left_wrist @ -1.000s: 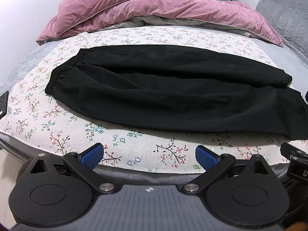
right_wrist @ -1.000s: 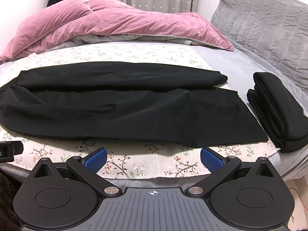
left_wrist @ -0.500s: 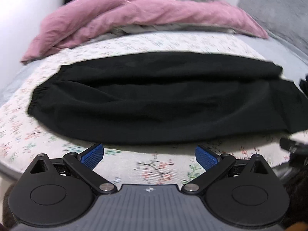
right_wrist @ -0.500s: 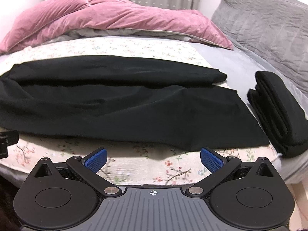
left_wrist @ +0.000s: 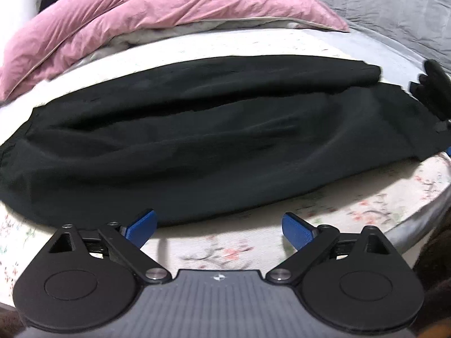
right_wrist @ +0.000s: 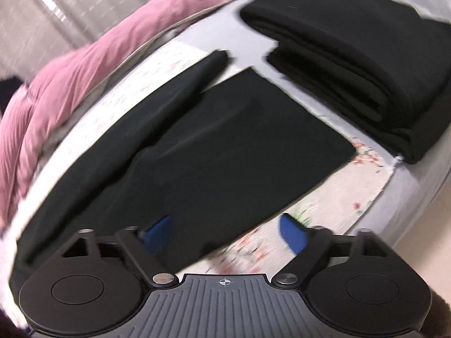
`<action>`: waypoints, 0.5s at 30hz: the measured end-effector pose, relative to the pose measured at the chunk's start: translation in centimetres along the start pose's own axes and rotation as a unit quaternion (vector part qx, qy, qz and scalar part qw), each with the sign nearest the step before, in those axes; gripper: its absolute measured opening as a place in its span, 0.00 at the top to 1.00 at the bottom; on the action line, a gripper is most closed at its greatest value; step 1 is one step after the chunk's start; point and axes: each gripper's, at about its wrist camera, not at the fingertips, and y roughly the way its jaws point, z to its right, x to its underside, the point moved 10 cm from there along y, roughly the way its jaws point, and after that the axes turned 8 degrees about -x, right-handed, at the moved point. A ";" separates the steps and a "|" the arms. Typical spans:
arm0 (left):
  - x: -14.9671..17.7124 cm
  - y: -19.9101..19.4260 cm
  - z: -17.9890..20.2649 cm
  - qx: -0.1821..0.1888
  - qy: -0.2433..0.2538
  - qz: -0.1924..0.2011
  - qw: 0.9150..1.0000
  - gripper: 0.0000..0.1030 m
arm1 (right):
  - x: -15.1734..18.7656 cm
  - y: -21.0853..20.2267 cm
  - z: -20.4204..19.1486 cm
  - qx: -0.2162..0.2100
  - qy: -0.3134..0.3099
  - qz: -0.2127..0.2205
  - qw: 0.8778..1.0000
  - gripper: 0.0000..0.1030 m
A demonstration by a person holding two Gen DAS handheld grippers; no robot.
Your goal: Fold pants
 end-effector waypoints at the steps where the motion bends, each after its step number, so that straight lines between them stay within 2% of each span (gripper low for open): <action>1: 0.0 0.5 -0.5 0.008 -0.023 -0.011 1.000 0.00 | -0.1 0.1 0.5 -0.003 0.014 0.005 1.000 0.37; 3: 0.5 1.2 -2.6 0.033 -0.097 -0.038 0.994 0.02 | -0.1 0.2 1.0 -0.016 0.040 0.017 0.999 0.39; 5: 0.6 1.6 -5.4 0.047 -0.171 -0.042 0.983 0.05 | 0.2 0.3 1.2 -0.012 0.053 0.025 0.998 0.45; 9: 0.5 1.8 -10.7 0.010 -0.249 -0.032 0.968 0.07 | 0.5 0.2 0.6 -0.013 0.051 0.034 0.998 0.49; 11: 0.7 2.1 -13.8 -0.004 -0.310 -0.027 0.950 0.10 | 0.2 0.4 1.0 -0.007 0.050 0.038 0.998 0.54; 13: 1.1 2.5 -16.9 -0.014 -0.372 -0.020 0.928 0.14 | -0.4 0.6 1.8 -0.006 0.074 0.048 0.996 0.60; 15: 1.3 3.3 -19.9 -0.030 -0.425 -0.013 0.905 0.24 | -1.0 0.9 2.6 -0.008 0.096 0.057 0.994 0.64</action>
